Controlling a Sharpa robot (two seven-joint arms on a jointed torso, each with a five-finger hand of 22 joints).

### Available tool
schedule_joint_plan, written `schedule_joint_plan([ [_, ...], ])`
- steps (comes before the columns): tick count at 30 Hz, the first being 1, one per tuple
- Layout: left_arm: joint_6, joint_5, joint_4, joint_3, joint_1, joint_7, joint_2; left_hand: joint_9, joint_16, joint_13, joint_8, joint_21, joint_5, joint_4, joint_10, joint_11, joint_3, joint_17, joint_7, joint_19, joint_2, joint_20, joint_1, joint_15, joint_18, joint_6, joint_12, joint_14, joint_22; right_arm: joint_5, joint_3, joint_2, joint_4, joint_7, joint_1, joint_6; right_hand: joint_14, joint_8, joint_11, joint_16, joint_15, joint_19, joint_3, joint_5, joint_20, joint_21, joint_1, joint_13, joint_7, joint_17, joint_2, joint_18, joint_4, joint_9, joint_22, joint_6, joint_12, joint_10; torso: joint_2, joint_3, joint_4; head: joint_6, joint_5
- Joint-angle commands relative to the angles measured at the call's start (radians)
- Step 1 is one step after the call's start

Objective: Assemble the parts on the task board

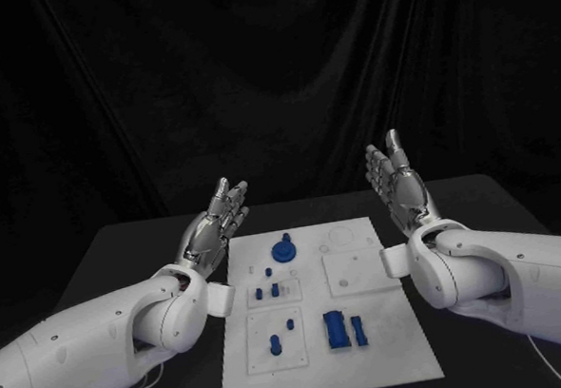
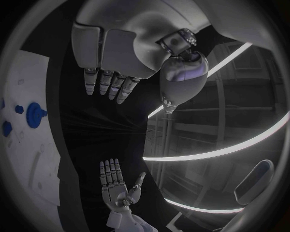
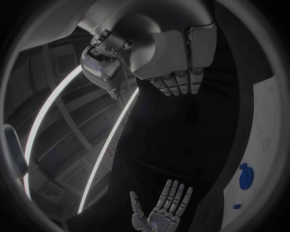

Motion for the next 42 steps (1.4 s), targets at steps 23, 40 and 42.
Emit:
schedule_joint_plan([
  [23,-0.462,0.094,0.069,0.077,-0.030,-0.085,0.037,-0.002,-0.031,-0.002,-0.009,-0.007,-0.132,-0.114,-0.040,-0.012,0.081,-0.002,-0.014,-0.003,-0.012,-0.105,-0.385,-0.020,-0.067,-0.235,-0.160,0.001,-0.010,0.131,0.014,0.019,-0.014,-0.015,-0.013,-0.065,0.000,-0.004,0.000,-0.004,-0.005,0.000,0.000,-0.004,-0.005,-0.003,-0.005,-0.001,0.000,-0.001,0.000,-0.007,-0.003,-0.001,-0.001,-0.003,-0.004,-0.003,-0.027,0.0013,-0.0202,0.061,-0.007],
  [40,-0.462,0.094,0.069,0.077,-0.030,-0.085,0.037,-0.002,-0.031,-0.002,-0.009,-0.007,-0.132,-0.114,-0.040,-0.012,0.081,-0.002,-0.014,-0.003,-0.012,-0.105,-0.531,-0.020,-0.067,-0.235,-0.160,0.001,-0.010,0.131,0.014,0.019,-0.014,-0.015,-0.013,-0.065,0.000,-0.004,0.000,-0.004,-0.005,0.000,0.000,-0.004,-0.005,-0.003,-0.005,-0.001,0.000,-0.001,0.000,-0.007,-0.003,-0.001,-0.001,-0.003,-0.004,-0.003,-0.027,0.0013,-0.0202,0.061,-0.007],
  [42,-0.462,0.094,0.069,0.077,-0.030,-0.085,0.037,-0.002,-0.031,-0.002,-0.009,-0.007,-0.132,-0.114,-0.040,-0.012,0.081,-0.002,-0.014,-0.003,-0.012,-0.105,-0.531,-0.020,-0.067,-0.235,-0.160,0.001,-0.010,0.131,0.014,0.019,-0.014,-0.015,-0.013,-0.065,0.000,-0.004,0.000,-0.004,-0.005,0.000,0.000,-0.004,-0.005,-0.003,-0.005,-0.001,0.000,-0.001,0.000,-0.007,-0.003,-0.001,-0.001,-0.003,-0.004,-0.003,-0.027,0.0013,-0.0202,0.061,-0.007],
])
